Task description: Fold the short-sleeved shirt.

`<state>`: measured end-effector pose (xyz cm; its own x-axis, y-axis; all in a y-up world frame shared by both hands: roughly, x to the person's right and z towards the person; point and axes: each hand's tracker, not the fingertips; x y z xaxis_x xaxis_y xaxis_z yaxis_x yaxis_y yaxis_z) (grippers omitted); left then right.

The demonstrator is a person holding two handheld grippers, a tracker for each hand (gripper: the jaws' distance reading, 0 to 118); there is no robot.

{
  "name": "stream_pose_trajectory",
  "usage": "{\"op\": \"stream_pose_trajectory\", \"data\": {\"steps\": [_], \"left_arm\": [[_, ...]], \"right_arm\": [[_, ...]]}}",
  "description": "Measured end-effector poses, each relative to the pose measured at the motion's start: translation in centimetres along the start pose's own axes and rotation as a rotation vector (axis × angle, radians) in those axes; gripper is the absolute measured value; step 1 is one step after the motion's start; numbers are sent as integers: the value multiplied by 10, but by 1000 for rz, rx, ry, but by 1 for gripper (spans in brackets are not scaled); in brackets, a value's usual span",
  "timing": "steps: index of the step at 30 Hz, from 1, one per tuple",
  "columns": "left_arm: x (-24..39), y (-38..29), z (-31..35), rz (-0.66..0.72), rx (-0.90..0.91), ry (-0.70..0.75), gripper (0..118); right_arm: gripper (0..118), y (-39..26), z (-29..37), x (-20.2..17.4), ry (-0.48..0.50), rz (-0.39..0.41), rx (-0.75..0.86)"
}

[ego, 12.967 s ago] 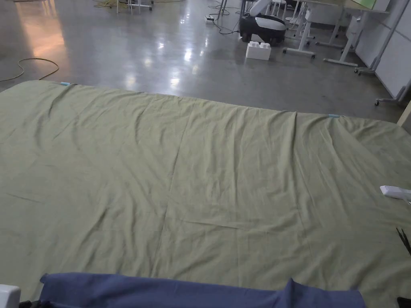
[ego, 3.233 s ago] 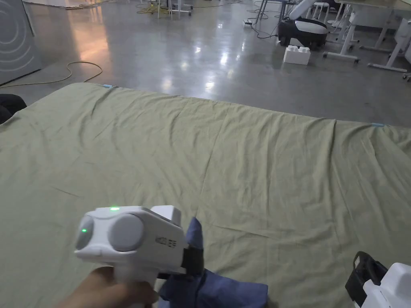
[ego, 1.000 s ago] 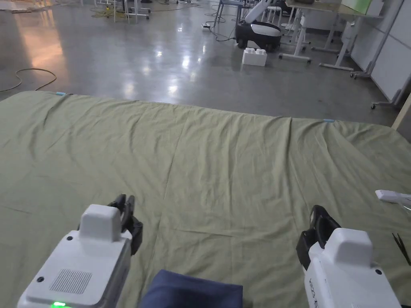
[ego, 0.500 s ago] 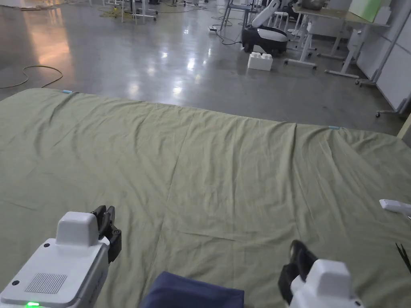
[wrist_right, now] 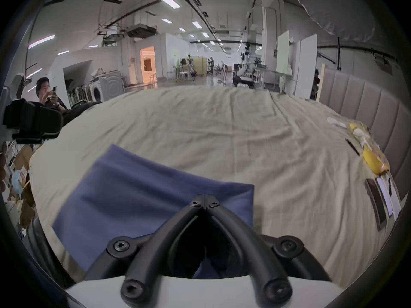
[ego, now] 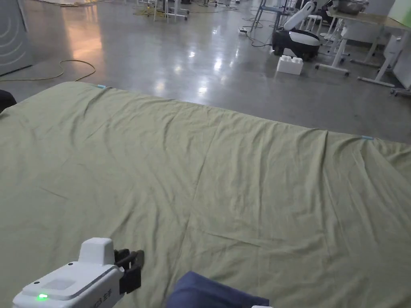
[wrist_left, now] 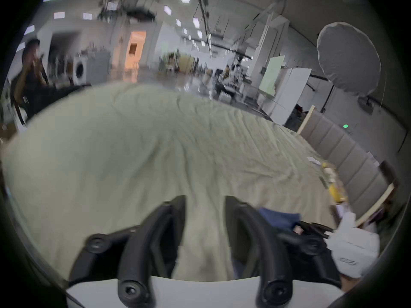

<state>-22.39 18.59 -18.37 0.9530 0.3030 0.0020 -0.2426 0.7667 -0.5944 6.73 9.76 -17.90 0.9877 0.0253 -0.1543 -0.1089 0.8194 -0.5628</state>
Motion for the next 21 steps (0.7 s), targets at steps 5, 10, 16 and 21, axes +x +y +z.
{"op": "stream_pose_trajectory", "data": {"steps": [5, 10, 16, 21], "left_arm": [[-29, -5, -24, 205, -234, -271, 93], [-30, -15, -65, 233, -426, -434, 93], [-17, -25, -110, 305, -607, -580, 93], [-11, -26, -132, 331, -618, -630, 90]], "right_arm": [[1, -11, -3, 14, 4, -14, -22], [1, -11, -3, 13, 13, 7, -21], [1, -13, -2, 12, 11, 27, -13], [1, -14, -3, 14, 16, 22, -13]]}}
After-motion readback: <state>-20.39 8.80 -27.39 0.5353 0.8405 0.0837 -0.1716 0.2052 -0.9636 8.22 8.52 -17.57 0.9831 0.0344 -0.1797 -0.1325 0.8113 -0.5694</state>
